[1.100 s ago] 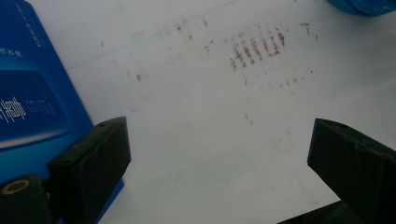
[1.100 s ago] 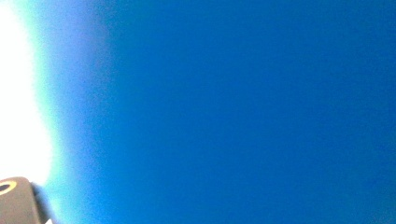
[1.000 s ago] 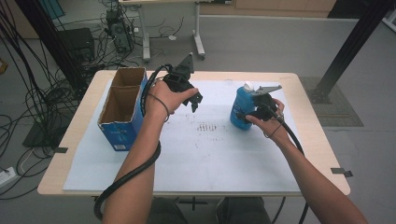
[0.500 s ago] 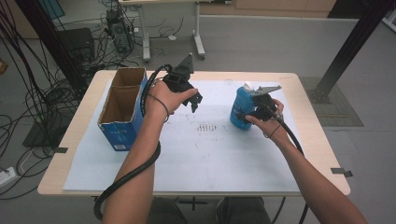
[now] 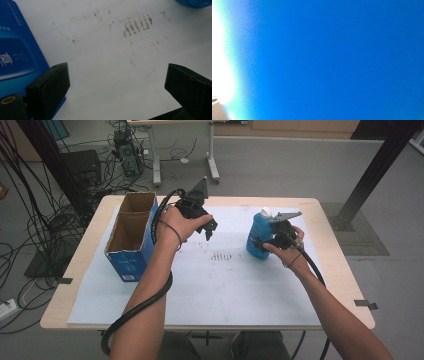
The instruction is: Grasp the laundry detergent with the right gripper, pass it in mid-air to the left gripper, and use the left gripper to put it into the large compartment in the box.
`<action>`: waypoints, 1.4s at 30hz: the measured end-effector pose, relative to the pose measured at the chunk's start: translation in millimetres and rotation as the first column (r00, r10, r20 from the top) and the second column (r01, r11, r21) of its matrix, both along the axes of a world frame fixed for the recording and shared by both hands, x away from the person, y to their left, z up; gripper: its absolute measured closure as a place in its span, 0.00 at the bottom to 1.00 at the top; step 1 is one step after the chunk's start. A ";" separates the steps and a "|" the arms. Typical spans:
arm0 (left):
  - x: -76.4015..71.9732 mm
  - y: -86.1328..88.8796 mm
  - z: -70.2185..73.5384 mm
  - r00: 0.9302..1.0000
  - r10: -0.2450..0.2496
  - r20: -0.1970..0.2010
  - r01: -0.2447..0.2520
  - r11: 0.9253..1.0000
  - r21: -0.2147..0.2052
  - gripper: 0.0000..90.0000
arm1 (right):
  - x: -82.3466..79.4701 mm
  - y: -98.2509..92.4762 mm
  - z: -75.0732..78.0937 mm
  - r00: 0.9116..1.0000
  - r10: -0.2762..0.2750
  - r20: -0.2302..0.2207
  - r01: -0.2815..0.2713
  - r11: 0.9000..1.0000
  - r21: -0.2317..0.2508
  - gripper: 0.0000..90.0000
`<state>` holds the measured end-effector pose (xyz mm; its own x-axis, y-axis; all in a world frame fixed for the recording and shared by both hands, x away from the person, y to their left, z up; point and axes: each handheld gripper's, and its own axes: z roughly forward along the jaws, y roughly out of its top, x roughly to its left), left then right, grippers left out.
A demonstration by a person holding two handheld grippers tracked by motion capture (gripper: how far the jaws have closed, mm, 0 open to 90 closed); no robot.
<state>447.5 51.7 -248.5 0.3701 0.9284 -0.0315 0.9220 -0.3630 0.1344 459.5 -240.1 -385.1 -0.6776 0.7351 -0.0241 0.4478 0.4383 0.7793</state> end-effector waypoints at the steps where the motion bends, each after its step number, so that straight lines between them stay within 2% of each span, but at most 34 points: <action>1: -0.1 0.2 -0.1 1.000 0.003 -0.003 -0.003 1.000 0.000 0.07 | 0.2 -0.1 -0.1 1.000 0.000 0.000 0.000 1.000 0.001 0.03; 29: 0.0 1.8 -0.5 1.000 0.004 -0.002 -0.004 1.000 -0.001 0.07 | 0.8 0.3 -1.7 1.000 -0.004 0.003 0.004 1.000 0.003 0.05; 42: -0.4 3.1 -1.1 1.000 0.004 -0.002 -0.004 1.000 -0.001 0.07 | 2.0 -1.2 -2.3 1.000 -0.013 0.003 0.013 1.000 0.011 0.14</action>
<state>447.1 54.8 -249.6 0.3663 0.9299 -0.0333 0.9238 -0.3591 0.1328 461.5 -241.3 -387.4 -0.6679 0.7440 -0.0181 0.4508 0.4239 0.7856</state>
